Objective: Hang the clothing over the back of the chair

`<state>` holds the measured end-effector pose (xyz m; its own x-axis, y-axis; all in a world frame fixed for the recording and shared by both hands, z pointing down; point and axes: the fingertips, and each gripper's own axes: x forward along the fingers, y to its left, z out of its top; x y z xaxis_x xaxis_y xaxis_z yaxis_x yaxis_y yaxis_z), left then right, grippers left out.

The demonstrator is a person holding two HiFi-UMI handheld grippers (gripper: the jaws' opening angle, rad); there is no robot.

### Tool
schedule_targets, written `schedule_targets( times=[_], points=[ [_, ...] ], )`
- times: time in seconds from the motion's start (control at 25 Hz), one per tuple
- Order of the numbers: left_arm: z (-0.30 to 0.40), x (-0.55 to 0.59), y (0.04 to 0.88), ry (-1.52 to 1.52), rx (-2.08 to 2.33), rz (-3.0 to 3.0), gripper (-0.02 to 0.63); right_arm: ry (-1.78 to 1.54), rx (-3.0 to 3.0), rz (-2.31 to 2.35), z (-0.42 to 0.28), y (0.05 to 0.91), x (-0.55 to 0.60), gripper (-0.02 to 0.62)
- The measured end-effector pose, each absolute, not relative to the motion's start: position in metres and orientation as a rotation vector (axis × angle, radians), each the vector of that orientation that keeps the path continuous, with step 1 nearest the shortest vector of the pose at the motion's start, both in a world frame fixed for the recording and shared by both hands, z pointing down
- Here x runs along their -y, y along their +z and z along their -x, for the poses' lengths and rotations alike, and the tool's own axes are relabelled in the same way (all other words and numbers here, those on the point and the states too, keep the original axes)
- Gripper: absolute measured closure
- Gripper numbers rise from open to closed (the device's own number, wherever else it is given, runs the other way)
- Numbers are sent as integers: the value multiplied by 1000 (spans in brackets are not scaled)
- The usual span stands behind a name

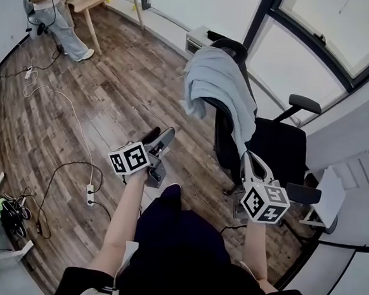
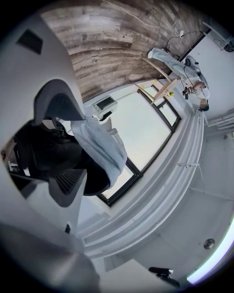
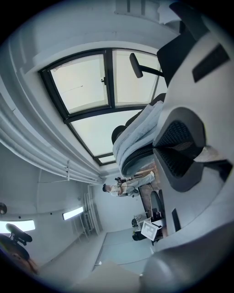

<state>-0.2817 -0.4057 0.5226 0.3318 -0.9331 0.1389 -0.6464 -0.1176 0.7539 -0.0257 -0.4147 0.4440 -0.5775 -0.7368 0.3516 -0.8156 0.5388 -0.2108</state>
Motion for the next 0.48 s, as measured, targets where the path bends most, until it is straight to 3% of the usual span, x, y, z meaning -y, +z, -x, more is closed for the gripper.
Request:
schedule_targets(
  times=[0.48],
  points=[
    [233,345,480,-157,1538,-2137,287,525,2597,-1265,8,447,358,565]
  ],
)
